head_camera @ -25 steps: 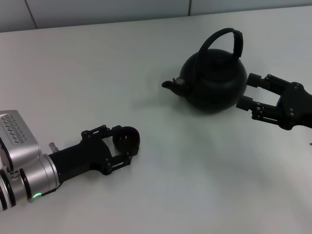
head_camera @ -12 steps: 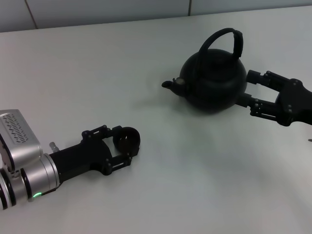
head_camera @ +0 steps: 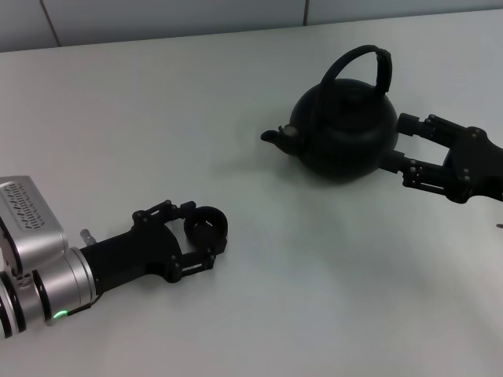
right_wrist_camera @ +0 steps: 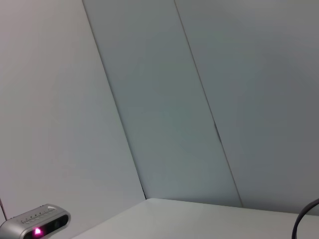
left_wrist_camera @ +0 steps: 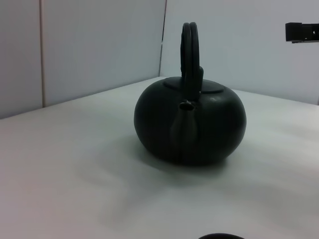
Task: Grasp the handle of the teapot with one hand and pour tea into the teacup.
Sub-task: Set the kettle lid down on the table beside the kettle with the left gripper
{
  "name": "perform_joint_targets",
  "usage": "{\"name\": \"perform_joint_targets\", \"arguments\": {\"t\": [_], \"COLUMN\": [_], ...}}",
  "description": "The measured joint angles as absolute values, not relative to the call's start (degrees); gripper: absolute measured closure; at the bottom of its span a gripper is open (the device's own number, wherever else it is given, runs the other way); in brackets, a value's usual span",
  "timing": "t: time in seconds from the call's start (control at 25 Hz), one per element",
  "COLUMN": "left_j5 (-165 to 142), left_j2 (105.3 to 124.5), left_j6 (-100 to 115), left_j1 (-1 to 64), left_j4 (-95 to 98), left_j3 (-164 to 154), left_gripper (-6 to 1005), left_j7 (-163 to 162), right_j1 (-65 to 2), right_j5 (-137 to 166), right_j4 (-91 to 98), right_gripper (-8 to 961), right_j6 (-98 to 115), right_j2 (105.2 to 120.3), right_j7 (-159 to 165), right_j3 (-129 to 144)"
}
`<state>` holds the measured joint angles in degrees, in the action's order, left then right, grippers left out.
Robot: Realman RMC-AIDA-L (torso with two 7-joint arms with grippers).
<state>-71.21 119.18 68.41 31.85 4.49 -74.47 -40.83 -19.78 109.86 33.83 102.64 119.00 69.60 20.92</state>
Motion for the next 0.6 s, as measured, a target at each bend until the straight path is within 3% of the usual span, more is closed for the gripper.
{"name": "perform_joint_targets", "arguments": {"t": [0.4,0.6], "left_j5": [-71.2,-71.2], "left_j2": [119.18,119.18], "left_j6": [69.6,71.9], "left_j1": [31.4,30.5], "left_j4": [4.5,5.3], "left_j3": [-75.2,-75.3], "left_gripper": [165,162], "left_j7": [-40.8,-40.8], "right_j1": [-19.8,-19.6], "right_j5": [109.9,110.0], "right_j4": [33.6,33.4], "right_gripper": [134,134], "right_j6": [102.7,102.7], "right_j2": [119.00,119.00], "right_j7": [69.6,69.6], "right_j3": [21.0,21.0]}}
